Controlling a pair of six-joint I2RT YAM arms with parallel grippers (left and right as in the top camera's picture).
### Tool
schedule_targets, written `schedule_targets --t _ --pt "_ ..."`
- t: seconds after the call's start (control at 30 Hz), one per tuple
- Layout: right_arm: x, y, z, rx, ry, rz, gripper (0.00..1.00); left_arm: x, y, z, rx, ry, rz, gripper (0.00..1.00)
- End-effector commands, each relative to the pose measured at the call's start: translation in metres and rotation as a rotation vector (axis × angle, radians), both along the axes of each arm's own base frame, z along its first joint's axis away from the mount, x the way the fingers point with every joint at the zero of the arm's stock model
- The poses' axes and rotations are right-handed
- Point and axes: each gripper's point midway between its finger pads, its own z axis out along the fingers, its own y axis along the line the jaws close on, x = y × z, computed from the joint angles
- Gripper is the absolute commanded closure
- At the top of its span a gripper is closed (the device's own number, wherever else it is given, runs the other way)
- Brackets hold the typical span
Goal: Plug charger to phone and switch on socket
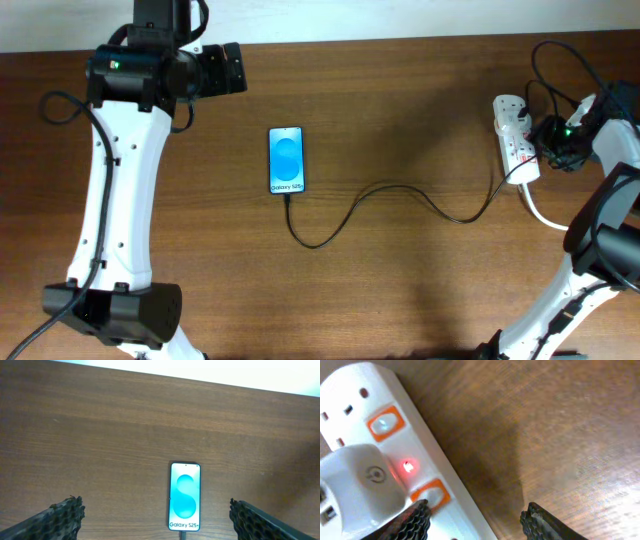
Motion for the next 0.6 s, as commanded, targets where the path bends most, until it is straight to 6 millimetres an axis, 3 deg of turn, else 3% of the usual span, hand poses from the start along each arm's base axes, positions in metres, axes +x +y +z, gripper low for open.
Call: schedule_targets --t 0.0,0.13,0.3,0.37,0.43,0.57 --pt "-0.005 -0.037 0.02 -0.017 -0.004 -0.051 0.36 -0.003 0.004 0.007 0.007 -0.017 0.013 0.01" --pt "-0.009 -0.071 0.08 -0.061 -0.054 -0.086 0.36 -0.003 0.004 0.007 0.008 -0.017 0.013 0.01" --pt "-0.011 -0.072 0.152 -0.135 -0.121 -0.045 0.36 -0.003 0.004 0.007 0.008 -0.017 0.012 0.01" --pt "-0.015 -0.062 0.196 -0.166 -0.179 -0.03 0.36 -0.003 0.004 0.007 0.008 -0.017 0.012 0.01" --pt "-0.018 -0.049 0.222 -0.193 -0.217 0.014 0.34 -0.003 0.004 0.008 0.008 -0.018 0.012 0.01" --pt "-0.027 -0.002 0.29 -0.257 -0.33 0.103 0.32 -0.003 0.004 0.007 0.008 -0.017 0.013 0.01"
